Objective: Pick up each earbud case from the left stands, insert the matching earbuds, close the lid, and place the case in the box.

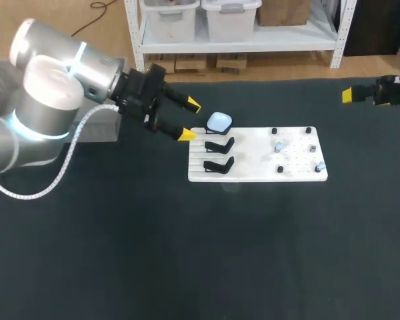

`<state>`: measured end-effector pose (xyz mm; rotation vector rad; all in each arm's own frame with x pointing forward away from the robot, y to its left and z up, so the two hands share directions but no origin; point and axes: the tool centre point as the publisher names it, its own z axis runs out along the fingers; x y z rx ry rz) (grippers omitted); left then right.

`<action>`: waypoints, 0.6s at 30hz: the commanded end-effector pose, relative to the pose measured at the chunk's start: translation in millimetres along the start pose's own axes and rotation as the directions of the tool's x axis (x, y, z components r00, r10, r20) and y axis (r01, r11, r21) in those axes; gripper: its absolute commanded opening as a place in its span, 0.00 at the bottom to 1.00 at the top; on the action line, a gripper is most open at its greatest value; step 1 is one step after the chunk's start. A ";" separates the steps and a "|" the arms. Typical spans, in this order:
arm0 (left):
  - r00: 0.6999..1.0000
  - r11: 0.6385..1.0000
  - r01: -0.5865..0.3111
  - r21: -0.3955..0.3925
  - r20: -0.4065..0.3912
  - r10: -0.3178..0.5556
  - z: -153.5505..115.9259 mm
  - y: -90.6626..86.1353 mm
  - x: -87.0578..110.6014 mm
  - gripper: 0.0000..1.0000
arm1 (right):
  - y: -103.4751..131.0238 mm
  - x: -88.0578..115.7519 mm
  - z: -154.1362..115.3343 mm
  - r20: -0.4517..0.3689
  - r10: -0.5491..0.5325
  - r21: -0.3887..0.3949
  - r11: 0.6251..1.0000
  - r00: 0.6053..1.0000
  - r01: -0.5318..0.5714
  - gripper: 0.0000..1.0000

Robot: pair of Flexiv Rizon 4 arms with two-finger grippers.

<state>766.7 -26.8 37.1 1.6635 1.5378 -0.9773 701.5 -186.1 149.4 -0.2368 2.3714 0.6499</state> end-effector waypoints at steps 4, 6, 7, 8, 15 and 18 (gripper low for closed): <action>1.000 1.000 0.006 0.012 0.001 -0.006 14.1 10.2 3.9 1.00 | 0.3 0.2 -0.4 0.000 0.000 0.003 1.000 1.000 0.000 1.00; 1.000 1.000 0.006 0.013 0.001 -0.006 16.9 11.0 3.3 1.00 | 0.3 0.2 -0.4 0.000 0.000 0.003 1.000 1.000 0.000 1.00; 1.000 1.000 0.006 0.013 0.001 -0.006 18.7 11.8 3.1 1.00 | 0.3 0.2 -0.4 0.000 0.000 0.003 1.000 1.000 0.000 1.00; 1.000 1.000 0.006 0.012 0.001 -0.006 20.4 12.7 3.0 1.00 | 0.3 0.2 -0.4 0.000 0.000 0.003 1.000 1.000 0.000 1.00; 1.000 1.000 -0.007 -0.010 0.005 0.007 28.6 20.0 2.5 0.95 | 0.3 0.2 -0.4 0.000 0.000 0.003 1.000 1.000 0.000 1.00; 1.000 1.000 -0.002 -0.019 0.009 0.002 31.4 23.0 2.0 0.88 | 0.3 0.2 -0.4 0.000 0.000 0.003 1.000 1.000 0.000 1.00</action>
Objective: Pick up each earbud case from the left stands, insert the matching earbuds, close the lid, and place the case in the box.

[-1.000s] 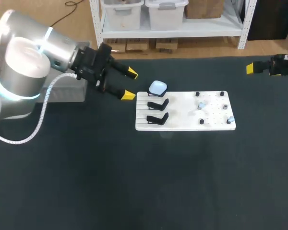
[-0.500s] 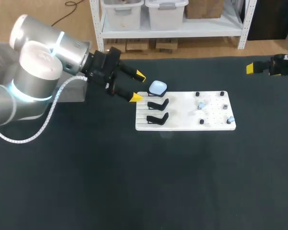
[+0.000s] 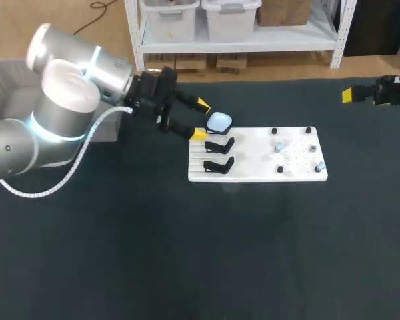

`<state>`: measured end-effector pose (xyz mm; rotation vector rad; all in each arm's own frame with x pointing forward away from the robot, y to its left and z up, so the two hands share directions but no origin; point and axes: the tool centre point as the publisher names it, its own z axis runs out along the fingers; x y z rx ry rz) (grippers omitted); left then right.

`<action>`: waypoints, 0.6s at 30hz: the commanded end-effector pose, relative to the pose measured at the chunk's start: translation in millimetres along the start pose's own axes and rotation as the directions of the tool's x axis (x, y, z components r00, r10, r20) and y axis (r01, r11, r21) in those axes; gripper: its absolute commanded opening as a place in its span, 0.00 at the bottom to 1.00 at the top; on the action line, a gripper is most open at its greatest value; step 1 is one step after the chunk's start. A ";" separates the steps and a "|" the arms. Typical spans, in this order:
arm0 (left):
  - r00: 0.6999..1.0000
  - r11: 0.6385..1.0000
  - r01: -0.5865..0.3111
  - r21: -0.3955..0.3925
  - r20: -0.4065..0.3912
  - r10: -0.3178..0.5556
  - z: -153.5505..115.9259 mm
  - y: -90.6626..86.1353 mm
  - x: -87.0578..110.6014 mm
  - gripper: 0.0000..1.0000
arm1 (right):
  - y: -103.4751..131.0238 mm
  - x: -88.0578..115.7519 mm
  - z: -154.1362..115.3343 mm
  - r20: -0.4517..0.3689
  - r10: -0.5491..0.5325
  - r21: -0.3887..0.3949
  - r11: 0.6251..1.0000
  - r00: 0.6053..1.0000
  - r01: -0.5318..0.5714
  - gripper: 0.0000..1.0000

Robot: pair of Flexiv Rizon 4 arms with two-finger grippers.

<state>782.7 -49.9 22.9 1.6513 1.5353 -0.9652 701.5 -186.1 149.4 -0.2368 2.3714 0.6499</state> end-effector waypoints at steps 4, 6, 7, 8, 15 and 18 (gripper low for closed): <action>1.000 1.000 0.005 -0.016 0.012 -0.005 8.4 8.1 0.4 0.64 | 0.3 0.2 -0.4 0.000 0.000 0.003 1.000 1.000 0.000 1.00; 1.000 1.000 0.006 -0.018 0.015 -0.006 8.6 8.7 0.1 0.65 | 0.3 0.2 -0.4 0.000 0.000 0.003 1.000 1.000 0.000 1.00; 1.000 1.000 0.007 -0.019 0.016 -0.006 8.7 8.9 -0.2 0.65 | 0.3 0.2 -0.4 0.000 0.000 0.003 1.000 1.000 0.000 1.00; 1.000 1.000 0.007 -0.020 0.017 -0.007 8.8 9.2 -0.4 0.65 | 0.3 0.2 -0.4 0.000 0.000 0.003 1.000 1.000 0.000 1.00; 1.000 1.000 0.009 -0.019 0.024 -0.009 12.0 8.7 -0.9 0.65 | 0.3 0.2 -0.4 0.000 0.000 0.003 1.000 1.000 0.000 1.00; 1.000 1.000 0.009 -0.019 0.025 -0.009 13.8 7.8 0.3 0.64 | 0.3 0.2 -0.4 0.000 0.000 0.003 1.000 1.000 0.000 1.00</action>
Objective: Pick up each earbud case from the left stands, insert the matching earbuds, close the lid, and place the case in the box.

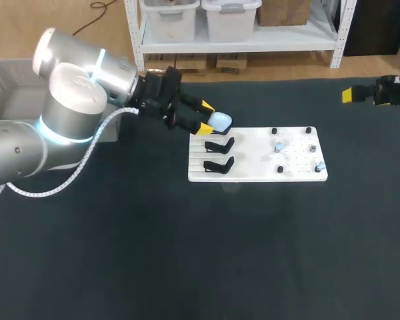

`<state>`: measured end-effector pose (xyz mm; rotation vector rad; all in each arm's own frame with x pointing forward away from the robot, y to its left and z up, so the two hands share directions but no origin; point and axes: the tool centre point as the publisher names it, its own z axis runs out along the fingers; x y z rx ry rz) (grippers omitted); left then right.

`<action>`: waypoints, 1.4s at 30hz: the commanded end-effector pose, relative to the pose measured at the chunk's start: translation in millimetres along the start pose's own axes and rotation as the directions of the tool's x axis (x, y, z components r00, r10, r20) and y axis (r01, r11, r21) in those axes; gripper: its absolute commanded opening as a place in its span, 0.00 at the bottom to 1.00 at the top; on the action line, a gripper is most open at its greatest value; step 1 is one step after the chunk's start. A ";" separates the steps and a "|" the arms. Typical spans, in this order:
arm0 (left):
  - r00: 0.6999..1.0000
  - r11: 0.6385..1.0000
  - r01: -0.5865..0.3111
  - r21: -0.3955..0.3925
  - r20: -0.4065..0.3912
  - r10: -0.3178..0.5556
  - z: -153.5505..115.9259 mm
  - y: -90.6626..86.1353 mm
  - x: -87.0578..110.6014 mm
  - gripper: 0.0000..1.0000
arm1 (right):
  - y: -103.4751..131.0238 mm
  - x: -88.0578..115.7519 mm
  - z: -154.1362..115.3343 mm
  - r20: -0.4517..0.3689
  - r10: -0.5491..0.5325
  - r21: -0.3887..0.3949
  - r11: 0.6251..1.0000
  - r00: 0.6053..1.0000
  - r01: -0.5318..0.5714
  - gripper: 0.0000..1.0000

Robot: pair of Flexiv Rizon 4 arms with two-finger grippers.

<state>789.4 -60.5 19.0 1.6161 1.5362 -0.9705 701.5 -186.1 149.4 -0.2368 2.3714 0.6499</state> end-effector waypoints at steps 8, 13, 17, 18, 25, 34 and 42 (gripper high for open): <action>1.000 1.000 -0.022 -0.017 0.006 0.022 8.3 0.6 2.0 0.60 | 0.3 0.2 -0.4 0.000 0.000 0.003 1.000 1.000 0.000 1.00; 1.000 1.000 -0.020 -0.018 0.012 0.020 10.9 1.2 -0.3 0.56 | 0.3 0.2 -0.4 0.000 0.000 0.003 1.000 1.000 0.000 1.00; 1.000 1.000 -0.021 -0.019 0.016 0.021 12.6 1.6 -1.9 0.54 | 0.3 0.2 -0.4 0.000 0.000 0.003 1.000 1.000 0.000 1.00; 1.000 1.000 -0.021 -0.019 0.017 0.021 13.1 1.7 -2.2 0.56 | 0.3 0.2 -0.4 0.000 0.000 0.003 1.000 1.000 0.000 1.00; 1.000 1.000 -0.021 -0.021 0.016 0.022 16.9 2.9 -2.5 0.56 | 0.3 0.2 -0.4 0.000 0.000 0.003 1.000 1.000 0.000 1.00; 1.000 0.999 -0.020 -0.026 0.015 0.020 18.9 3.0 -2.1 0.49 | 0.3 0.2 -0.4 0.000 0.000 0.003 1.000 1.000 0.000 1.00; 1.000 0.999 -0.023 -0.033 0.016 0.024 18.5 2.2 0.9 0.49 | 0.3 0.2 -0.4 0.000 0.000 0.003 1.000 1.000 0.000 1.00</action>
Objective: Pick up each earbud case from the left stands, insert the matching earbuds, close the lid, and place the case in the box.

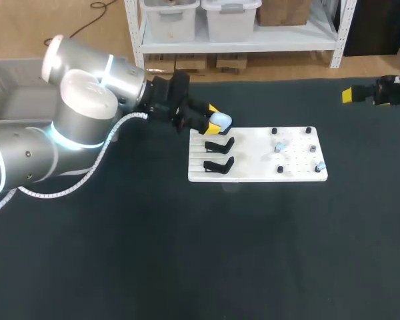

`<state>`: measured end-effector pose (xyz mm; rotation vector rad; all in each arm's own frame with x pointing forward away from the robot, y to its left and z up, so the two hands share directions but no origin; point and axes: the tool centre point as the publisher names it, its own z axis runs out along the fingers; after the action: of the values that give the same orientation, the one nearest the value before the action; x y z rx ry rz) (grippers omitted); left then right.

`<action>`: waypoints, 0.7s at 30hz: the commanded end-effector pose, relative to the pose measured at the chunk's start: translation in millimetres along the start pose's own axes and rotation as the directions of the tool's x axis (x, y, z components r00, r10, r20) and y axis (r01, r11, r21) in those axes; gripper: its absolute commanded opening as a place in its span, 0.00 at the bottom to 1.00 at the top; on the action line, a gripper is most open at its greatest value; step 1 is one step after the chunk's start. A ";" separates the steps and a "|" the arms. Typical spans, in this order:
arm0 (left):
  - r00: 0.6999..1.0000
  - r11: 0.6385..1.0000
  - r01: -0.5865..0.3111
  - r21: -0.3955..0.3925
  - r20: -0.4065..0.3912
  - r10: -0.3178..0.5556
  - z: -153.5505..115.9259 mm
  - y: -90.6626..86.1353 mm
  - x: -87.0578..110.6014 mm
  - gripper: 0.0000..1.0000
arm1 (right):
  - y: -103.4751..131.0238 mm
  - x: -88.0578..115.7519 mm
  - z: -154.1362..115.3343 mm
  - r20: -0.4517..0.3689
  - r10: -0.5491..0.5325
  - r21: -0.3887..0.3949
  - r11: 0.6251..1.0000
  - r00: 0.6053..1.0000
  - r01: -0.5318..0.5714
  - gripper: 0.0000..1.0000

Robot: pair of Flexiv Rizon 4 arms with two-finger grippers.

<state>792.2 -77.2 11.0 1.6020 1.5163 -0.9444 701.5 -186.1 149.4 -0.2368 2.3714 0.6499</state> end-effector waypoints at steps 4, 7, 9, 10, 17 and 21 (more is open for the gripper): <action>1.000 1.000 -0.007 -0.014 0.010 0.007 0.0 -1.6 2.1 0.49 | 0.3 0.2 -0.4 0.000 0.000 0.003 1.000 1.000 0.000 1.00; 1.000 1.000 -0.011 -0.015 0.016 0.011 -0.7 -2.4 1.2 0.48 | 0.3 0.2 -0.4 0.000 0.000 0.003 1.000 1.000 0.000 1.00; 1.000 1.000 -0.016 -0.014 0.017 0.016 -0.7 -2.4 1.1 0.47 | 0.3 0.2 -0.4 0.000 0.000 0.003 1.000 1.000 0.000 1.00; 1.000 1.000 -0.018 -0.013 0.017 0.018 -0.7 -2.4 1.1 0.47 | 0.3 0.2 -0.4 0.000 0.000 0.003 1.000 1.000 0.000 1.00; 1.000 1.000 -0.026 -0.016 0.017 0.026 -0.8 -2.4 1.5 0.42 | 0.3 0.2 -0.4 0.000 0.000 0.003 1.000 1.000 0.000 1.00; 0.999 0.999 -0.031 -0.018 0.018 0.031 -1.3 -3.4 2.3 0.31 | 0.3 0.2 -0.4 0.000 0.000 0.003 1.000 1.000 0.000 1.00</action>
<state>791.3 -76.6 10.2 1.6044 1.4812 -0.9339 701.5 -186.1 149.4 -0.2368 2.3714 0.6499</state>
